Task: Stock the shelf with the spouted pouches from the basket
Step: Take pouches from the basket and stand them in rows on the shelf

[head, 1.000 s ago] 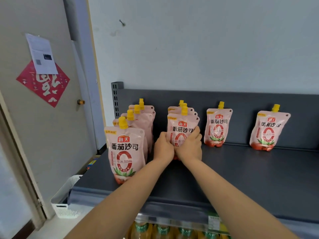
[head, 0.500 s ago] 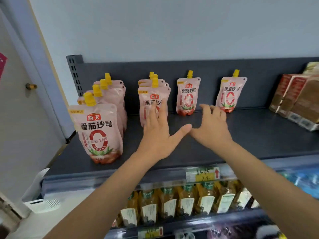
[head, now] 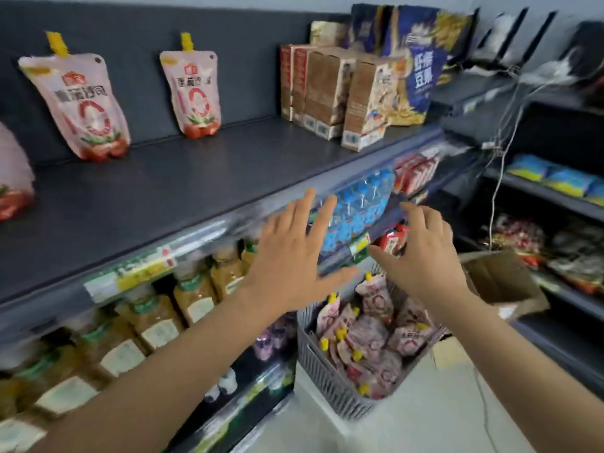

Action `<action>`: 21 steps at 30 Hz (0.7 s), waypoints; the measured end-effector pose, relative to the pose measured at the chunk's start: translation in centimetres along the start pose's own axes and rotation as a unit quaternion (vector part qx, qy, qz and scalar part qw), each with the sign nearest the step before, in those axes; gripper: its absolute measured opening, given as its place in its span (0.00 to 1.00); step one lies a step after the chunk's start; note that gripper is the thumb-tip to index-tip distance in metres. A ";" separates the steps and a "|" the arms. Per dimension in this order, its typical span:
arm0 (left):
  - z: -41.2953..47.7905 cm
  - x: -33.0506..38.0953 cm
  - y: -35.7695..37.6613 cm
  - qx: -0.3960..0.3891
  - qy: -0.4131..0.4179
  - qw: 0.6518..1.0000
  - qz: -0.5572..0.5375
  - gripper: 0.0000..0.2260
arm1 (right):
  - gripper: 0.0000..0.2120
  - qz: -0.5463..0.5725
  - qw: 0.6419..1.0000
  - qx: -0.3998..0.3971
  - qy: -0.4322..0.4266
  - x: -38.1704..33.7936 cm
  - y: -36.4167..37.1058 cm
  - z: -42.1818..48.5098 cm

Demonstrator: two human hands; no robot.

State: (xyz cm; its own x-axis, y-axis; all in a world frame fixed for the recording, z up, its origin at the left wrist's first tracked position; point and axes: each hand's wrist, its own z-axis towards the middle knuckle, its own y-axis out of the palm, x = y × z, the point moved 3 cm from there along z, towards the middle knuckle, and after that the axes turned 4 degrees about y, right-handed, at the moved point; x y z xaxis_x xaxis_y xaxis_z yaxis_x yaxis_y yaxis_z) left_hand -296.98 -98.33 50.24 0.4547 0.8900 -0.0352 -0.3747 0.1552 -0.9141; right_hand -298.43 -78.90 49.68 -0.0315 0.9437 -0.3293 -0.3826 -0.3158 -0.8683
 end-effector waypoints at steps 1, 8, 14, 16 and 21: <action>0.7 1.6 1.9 -0.017 0.014 1.000 -0.006 0.45 | 0.38 -0.003 1.000 -0.013 0.010 2.3 0.7 0.2; 3.1 10.1 18.8 -0.185 0.008 0.983 -0.018 0.42 | 0.34 -0.066 0.972 -0.227 0.018 16.2 10.0 2.2; 3.2 13.3 29.1 -0.294 -0.127 0.947 -0.015 0.44 | 0.27 -0.143 0.886 -0.431 -0.096 21.8 17.9 2.4; 2.9 14.0 30.6 -0.307 -0.165 0.937 -0.022 0.44 | 0.24 -0.173 0.861 -0.458 -0.136 22.8 19.6 2.3; 2.6 14.6 33.0 -0.317 -0.206 0.925 -0.022 0.47 | 0.15 -0.201 0.813 -0.520 -0.170 24.9 23.8 1.8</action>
State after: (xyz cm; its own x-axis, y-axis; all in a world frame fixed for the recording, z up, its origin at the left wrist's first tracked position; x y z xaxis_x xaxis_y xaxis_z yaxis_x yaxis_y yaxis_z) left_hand -304.76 -79.10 20.60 0.0626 0.9970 0.0455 0.2463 0.0287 -0.9688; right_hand -309.94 -62.69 21.49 -0.4182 0.9080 0.0269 0.5564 0.2795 -0.7825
